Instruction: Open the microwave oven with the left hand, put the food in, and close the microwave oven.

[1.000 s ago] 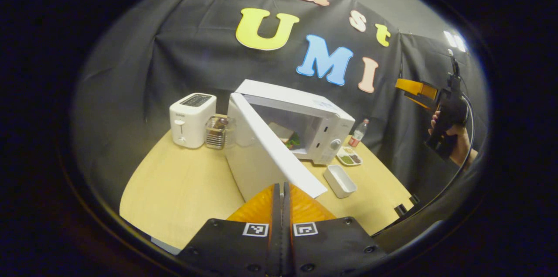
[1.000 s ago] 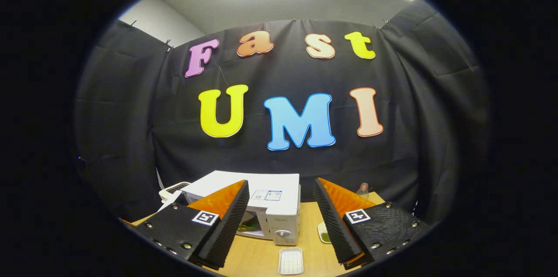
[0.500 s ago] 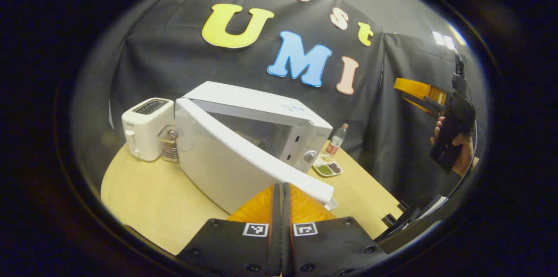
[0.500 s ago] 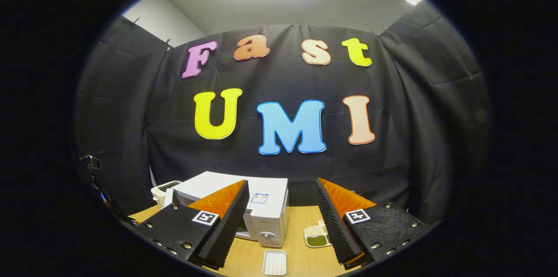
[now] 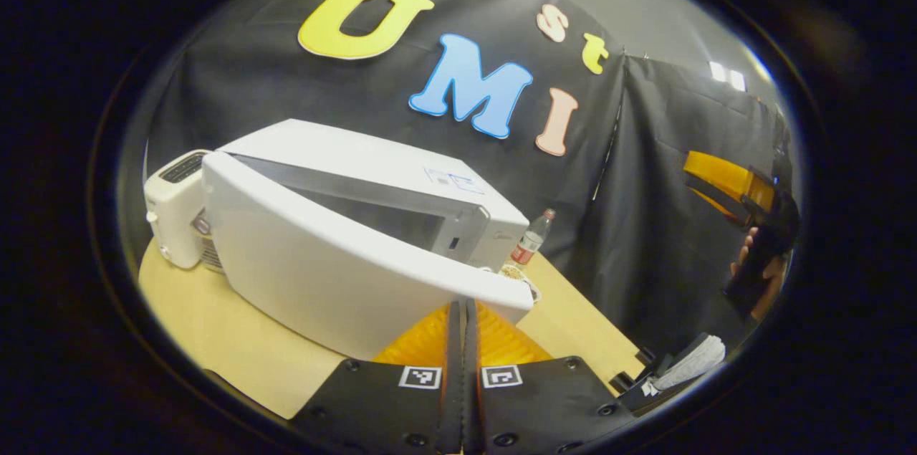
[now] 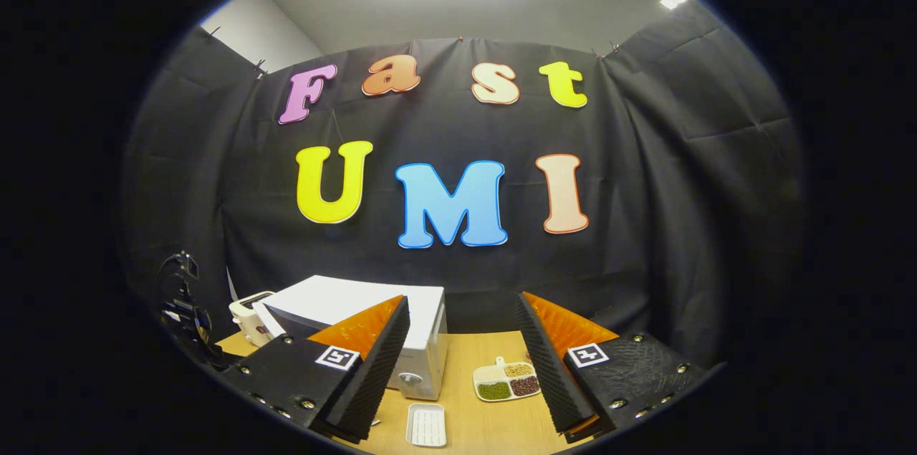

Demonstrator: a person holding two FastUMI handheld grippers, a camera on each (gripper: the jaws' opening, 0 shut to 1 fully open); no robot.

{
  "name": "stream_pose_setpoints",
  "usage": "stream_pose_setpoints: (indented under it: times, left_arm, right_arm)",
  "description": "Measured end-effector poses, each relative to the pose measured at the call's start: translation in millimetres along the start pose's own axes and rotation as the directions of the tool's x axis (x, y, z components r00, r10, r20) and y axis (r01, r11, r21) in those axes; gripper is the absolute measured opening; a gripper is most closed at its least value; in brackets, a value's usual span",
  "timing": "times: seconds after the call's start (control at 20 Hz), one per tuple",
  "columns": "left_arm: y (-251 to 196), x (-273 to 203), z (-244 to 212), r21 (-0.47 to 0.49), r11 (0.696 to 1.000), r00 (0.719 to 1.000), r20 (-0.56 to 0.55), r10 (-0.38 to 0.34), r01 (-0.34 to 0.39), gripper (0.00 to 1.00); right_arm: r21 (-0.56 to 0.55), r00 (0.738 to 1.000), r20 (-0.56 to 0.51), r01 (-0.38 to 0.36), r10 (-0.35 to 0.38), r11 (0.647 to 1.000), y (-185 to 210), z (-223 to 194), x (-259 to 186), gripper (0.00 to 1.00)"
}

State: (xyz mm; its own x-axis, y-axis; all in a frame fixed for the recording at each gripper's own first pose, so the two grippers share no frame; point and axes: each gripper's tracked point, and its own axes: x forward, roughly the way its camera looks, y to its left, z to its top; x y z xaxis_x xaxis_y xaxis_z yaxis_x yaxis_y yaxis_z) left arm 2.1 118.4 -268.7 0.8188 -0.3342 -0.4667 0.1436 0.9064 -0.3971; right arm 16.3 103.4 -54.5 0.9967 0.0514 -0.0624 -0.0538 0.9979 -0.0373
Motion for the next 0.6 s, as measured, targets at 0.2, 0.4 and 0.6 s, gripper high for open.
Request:
stream_pose_setpoints:
  times: [0.2,0.4,0.6]
  left_arm:
    - [1,29,10,-0.064,0.998,1.000,0.010,0.012,-0.011,0.07]
    - [-5,49,21,-0.027,0.999,0.999,0.019,0.029,-0.029,0.07]
    - [-10,70,22,-0.001,0.999,0.999,0.009,0.044,-0.044,0.09]
  right_arm:
    - [-0.005,0.999,-0.019,0.028,-0.028,1.000,-17,-4,-5,0.90]
    - [-0.017,0.999,-0.016,0.046,-0.046,0.999,-27,-3,-8,0.90]
    - [-0.003,0.998,-0.028,0.056,-0.056,0.998,-35,-5,-6,0.90]
